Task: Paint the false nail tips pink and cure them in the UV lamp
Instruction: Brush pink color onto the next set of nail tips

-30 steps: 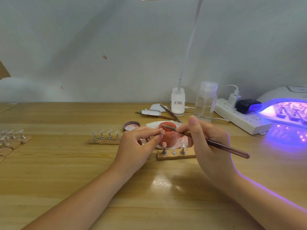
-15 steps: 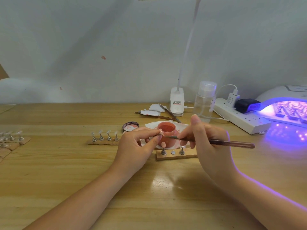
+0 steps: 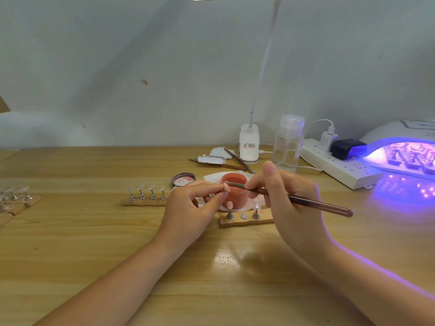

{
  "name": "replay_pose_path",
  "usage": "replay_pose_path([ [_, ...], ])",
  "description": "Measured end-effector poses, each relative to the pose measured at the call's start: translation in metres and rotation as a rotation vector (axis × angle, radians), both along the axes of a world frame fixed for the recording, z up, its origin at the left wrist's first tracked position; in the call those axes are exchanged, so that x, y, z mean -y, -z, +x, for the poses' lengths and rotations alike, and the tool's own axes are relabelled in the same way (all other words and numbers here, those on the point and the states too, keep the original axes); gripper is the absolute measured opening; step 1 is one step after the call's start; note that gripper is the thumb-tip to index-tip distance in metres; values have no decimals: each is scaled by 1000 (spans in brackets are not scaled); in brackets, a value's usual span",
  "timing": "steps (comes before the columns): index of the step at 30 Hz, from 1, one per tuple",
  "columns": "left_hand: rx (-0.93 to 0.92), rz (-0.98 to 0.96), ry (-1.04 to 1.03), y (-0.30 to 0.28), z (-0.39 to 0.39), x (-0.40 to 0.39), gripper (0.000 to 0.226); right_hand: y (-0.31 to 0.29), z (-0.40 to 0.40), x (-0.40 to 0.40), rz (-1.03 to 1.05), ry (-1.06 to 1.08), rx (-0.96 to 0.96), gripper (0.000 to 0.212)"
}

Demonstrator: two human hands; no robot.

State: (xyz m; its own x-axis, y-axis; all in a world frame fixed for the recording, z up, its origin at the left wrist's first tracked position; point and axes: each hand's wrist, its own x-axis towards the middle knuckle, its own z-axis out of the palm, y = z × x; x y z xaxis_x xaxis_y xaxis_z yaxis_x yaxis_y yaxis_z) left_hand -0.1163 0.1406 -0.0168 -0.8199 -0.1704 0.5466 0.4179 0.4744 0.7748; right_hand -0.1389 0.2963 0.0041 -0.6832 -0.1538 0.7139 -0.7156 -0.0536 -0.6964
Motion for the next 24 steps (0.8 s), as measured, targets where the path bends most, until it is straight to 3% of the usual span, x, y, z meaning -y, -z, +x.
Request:
replay_pose_path([
  [6,-4,17,4,-2,1,0,22,2,2,-5,-78,-14,77,49],
  [10,8,18,17,-2,2,0,20,-2,0,-1,-18,7,-1,36],
  [16,-1,15,16,-3,2,-1,24,2,-1,-4,-102,-28,89,49],
  [20,1,15,31,-2,2,-1,19,-2,1,-1,-43,2,9,36],
  [24,-22,26,44,-3,1,-2,23,0,2,-2,-81,-36,95,44],
])
